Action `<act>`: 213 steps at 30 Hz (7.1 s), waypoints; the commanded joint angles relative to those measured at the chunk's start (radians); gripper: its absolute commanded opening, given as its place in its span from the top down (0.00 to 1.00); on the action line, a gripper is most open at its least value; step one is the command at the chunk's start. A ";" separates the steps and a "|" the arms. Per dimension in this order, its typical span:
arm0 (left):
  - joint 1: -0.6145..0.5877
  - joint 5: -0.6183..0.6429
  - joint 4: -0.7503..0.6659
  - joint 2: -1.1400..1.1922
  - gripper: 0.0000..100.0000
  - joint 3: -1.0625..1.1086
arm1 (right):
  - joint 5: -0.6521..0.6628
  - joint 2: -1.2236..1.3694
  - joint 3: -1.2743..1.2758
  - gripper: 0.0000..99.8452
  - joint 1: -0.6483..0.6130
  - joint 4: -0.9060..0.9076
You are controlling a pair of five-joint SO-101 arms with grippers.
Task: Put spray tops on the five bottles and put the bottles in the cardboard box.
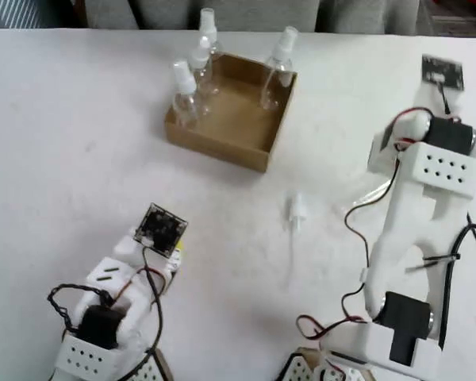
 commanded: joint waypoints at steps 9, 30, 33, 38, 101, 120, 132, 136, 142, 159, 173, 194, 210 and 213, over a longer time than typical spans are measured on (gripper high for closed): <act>-0.012 -0.008 -0.028 -0.008 0.98 -0.002 | -0.014 -0.039 0.172 0.86 0.033 -0.255; -0.012 -0.008 -0.026 -0.008 0.98 -0.002 | -0.183 0.360 -0.218 0.80 0.077 -0.130; -0.012 -0.008 -0.026 -0.008 0.98 -0.002 | -0.229 0.432 -0.313 0.75 0.076 -0.087; -0.012 -0.008 -0.026 -0.008 0.98 -0.002 | -0.245 0.544 -0.417 0.73 0.073 -0.056; -0.084 -0.003 -0.020 -0.010 0.98 -0.002 | -0.204 -0.073 0.431 0.98 -0.638 -0.139; -0.077 -0.005 -0.020 -0.010 0.98 -0.002 | 0.749 -0.064 0.462 0.98 0.259 -0.332; -0.076 -0.005 -0.020 -0.010 0.98 -0.002 | 0.890 0.128 0.470 0.81 0.460 -0.493; -0.076 -0.005 -0.018 -0.010 0.98 -0.002 | 0.884 0.143 0.411 0.81 0.460 -0.472; -0.081 -0.005 -0.018 -0.010 0.98 -0.002 | 0.882 0.142 0.301 0.81 0.461 -0.335; -0.082 -0.005 -0.017 -0.010 0.98 -0.002 | 0.855 0.153 0.276 0.72 0.453 -0.344; -0.081 -0.005 0.002 -0.010 0.98 -0.002 | 0.689 0.147 0.275 0.77 0.450 -0.312; -0.082 -0.005 0.002 -0.010 0.98 -0.002 | 0.571 0.265 0.287 0.76 0.364 -0.443; -0.082 -0.006 0.002 -0.010 0.98 -0.002 | 0.704 0.349 0.244 0.76 0.348 -0.460; -0.082 -0.006 0.002 -0.010 0.98 -0.002 | 0.766 0.340 0.244 0.76 0.348 -0.458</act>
